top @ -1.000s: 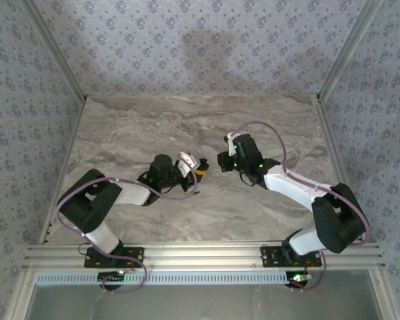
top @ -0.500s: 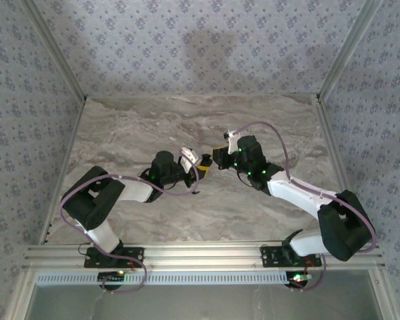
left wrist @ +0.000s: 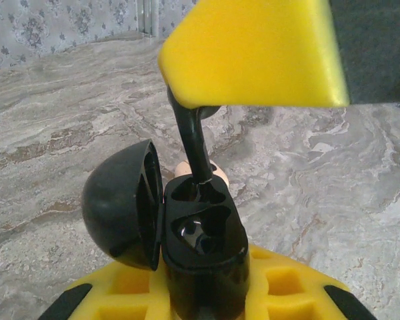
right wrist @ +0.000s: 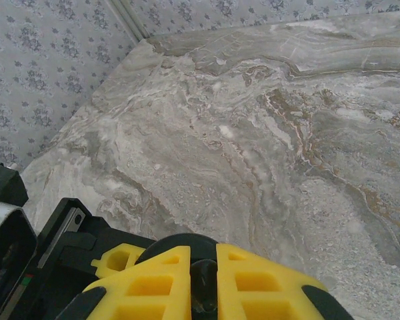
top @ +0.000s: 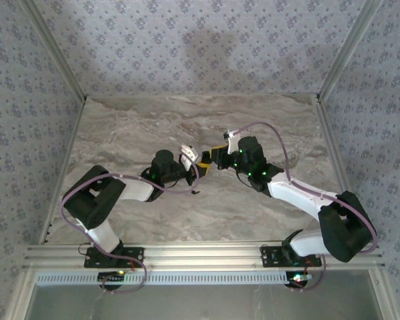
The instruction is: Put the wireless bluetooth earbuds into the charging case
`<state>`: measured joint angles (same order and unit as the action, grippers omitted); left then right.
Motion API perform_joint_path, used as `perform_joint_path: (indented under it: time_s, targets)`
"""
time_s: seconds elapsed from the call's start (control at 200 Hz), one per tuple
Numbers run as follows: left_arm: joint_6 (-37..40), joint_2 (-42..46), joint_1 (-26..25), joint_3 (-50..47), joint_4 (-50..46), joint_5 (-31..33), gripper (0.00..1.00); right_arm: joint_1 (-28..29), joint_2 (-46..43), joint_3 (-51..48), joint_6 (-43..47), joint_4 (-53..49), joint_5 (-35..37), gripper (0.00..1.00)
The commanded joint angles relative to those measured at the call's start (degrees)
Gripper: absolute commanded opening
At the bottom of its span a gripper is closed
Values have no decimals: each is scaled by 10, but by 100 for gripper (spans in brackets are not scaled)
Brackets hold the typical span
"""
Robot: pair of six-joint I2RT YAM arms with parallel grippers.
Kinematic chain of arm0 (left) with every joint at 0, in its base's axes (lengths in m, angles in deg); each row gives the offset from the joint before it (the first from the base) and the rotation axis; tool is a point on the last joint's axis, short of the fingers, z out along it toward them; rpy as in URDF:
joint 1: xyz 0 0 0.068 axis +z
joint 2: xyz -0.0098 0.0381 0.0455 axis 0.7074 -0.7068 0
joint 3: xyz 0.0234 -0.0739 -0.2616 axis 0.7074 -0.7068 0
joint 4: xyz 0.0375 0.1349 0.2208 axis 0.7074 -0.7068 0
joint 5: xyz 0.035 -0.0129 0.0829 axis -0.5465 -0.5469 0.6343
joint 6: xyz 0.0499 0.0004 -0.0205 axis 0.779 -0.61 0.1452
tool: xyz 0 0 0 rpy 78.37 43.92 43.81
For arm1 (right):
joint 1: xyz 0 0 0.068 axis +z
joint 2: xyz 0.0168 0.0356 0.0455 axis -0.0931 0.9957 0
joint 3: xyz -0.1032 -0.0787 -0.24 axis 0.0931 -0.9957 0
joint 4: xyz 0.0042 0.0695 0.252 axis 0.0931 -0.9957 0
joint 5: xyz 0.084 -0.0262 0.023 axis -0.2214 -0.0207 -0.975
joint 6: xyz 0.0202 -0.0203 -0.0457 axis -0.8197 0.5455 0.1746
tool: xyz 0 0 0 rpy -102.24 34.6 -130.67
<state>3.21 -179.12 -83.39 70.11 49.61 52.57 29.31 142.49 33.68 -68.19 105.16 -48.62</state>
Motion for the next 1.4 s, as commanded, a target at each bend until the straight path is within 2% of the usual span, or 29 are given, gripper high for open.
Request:
perform_joint_path:
  time_s: [0.0,0.874,1.159,1.394]
  targets:
    - [-10,3,-2,20,27,-20,13,4,-2,-7,-3,15,-2,15]
    - [-25,42,2,24,41,-26,13,4,-6,-32,21,31,-37,15]
    - [-27,47,3,21,52,-41,13,-14,-13,-46,26,46,-98,16]
    - [-42,52,4,18,73,-63,13,-36,-27,-77,19,103,-168,16]
